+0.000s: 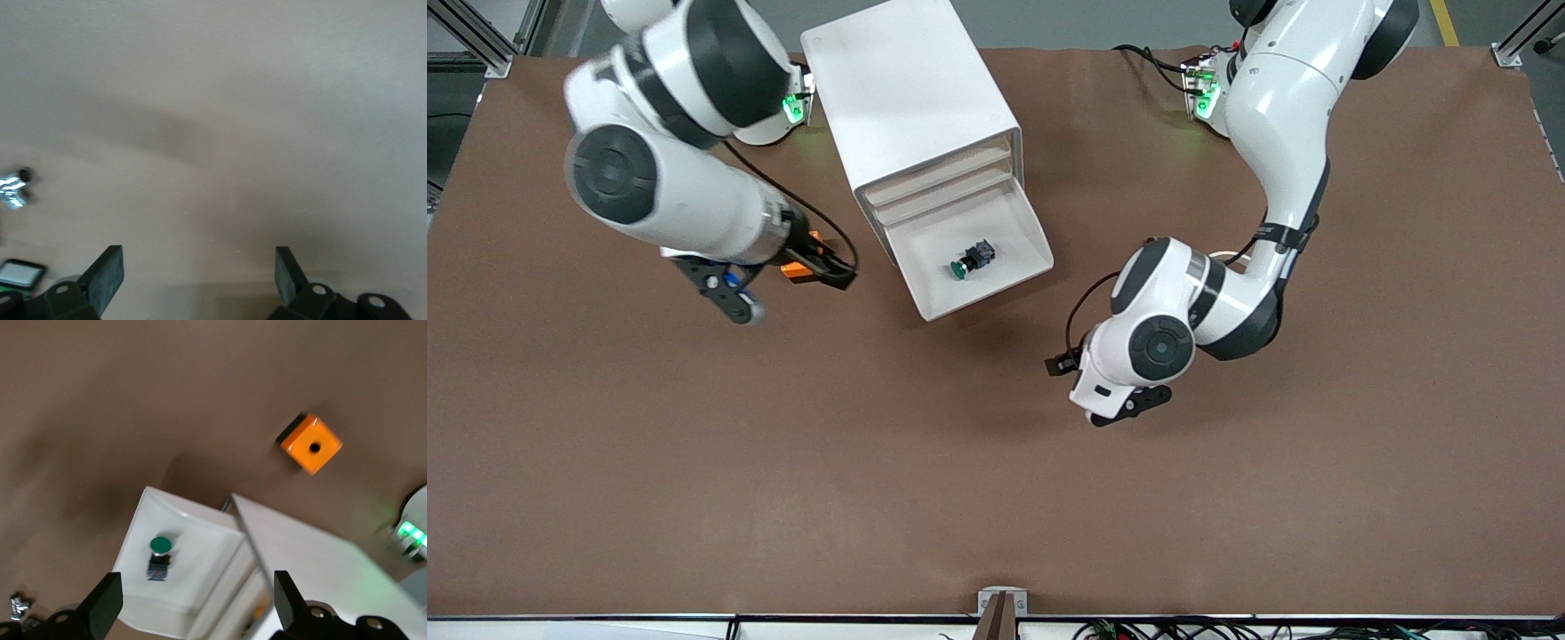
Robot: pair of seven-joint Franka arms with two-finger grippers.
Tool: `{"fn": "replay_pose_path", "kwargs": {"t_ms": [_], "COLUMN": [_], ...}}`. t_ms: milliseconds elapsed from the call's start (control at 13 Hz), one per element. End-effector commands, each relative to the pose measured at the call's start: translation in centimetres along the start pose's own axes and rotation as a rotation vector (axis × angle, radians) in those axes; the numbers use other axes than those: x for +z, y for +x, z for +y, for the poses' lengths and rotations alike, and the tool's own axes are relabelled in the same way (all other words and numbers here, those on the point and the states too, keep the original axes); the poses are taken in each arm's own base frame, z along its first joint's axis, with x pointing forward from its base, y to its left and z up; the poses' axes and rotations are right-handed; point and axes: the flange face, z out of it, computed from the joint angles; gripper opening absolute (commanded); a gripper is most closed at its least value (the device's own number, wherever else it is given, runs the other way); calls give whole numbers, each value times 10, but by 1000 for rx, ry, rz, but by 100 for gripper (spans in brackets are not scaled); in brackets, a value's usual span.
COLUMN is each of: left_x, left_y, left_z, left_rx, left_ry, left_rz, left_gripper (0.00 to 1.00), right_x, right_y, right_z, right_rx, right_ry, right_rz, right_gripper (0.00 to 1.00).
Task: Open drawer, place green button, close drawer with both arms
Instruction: 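Withdraw the right gripper while the left gripper moves to the drawer front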
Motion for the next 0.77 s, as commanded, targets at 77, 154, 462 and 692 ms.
{"fn": "replay_pose_path", "kwargs": {"t_ms": [77,154,462,692], "left_x": [20,29,78,94], "left_y": [-47,-54,-77,-109], "left_z": [42,47,54,71], "left_rx": [-37,-59,-65,-79], "left_ry": [19,14,-44,-56], "left_rz": [154,168,197,198], "left_gripper": [100,100,100,100], "right_x": [-51,-59,-77,-88], "right_y": [42,49,98,134], "right_z": [78,90,145,180], "right_rx": [-210,-250,-392,-482], "right_ry": [-6,-32,-16,0], "right_rz": [44,82,90,121], "right_gripper": [100,100,100,100]}}
